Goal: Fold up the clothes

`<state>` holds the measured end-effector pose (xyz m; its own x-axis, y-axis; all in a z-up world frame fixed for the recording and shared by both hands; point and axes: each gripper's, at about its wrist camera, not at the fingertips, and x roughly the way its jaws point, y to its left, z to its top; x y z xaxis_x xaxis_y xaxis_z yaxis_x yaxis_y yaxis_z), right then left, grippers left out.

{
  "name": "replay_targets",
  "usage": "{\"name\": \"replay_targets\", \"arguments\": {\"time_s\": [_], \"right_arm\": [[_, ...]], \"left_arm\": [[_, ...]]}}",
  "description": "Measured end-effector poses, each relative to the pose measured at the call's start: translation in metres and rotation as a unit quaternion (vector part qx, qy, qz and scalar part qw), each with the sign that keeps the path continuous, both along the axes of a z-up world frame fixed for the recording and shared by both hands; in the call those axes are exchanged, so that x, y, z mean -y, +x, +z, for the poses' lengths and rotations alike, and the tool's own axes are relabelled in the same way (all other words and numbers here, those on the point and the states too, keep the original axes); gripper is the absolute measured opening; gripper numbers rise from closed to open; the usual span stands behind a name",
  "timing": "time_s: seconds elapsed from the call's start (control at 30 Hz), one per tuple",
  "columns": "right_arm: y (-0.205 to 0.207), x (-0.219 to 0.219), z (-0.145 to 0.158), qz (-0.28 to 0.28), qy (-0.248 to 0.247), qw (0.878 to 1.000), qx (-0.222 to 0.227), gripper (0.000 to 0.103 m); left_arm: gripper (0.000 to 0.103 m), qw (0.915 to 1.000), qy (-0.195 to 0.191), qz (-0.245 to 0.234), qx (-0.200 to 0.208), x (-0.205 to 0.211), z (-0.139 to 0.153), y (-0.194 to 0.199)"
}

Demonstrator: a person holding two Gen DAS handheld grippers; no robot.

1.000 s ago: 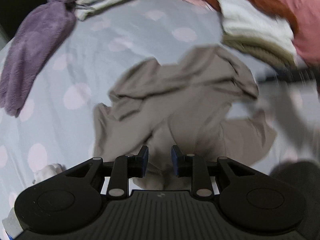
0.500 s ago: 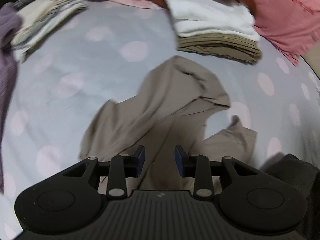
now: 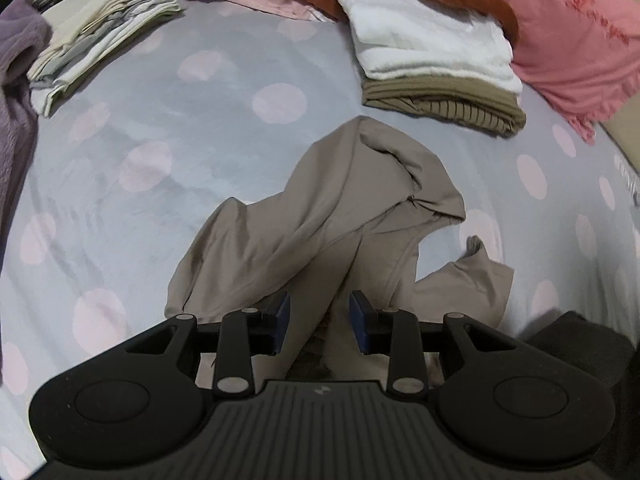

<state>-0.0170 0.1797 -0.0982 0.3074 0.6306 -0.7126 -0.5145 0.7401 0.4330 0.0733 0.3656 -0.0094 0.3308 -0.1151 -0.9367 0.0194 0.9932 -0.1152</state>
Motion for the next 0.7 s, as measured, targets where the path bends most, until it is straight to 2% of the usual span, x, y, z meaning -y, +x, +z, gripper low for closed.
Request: {"name": "replay_targets", "arguments": {"time_s": [0.17,0.4,0.63,0.7], "right_arm": [[0.016,0.068,0.03,0.053,-0.025,0.998,-0.033,0.004],[0.008,0.145,0.075,0.096,-0.057,0.994,0.012,0.004],[-0.032,0.164,0.097,0.166,-0.086,0.978,0.096,0.004],[-0.037,0.17,0.098,0.17,-0.093,0.975,0.108,0.004]], "left_arm": [[0.03,0.9997,-0.019,-0.015,0.005,0.028,-0.004,0.012],[0.03,0.9983,-0.043,-0.038,0.008,0.07,-0.009,0.029],[0.031,0.9949,-0.054,-0.084,-0.012,0.127,-0.019,0.054],[0.036,0.9936,-0.061,-0.093,-0.02,0.138,-0.02,0.062]]}}
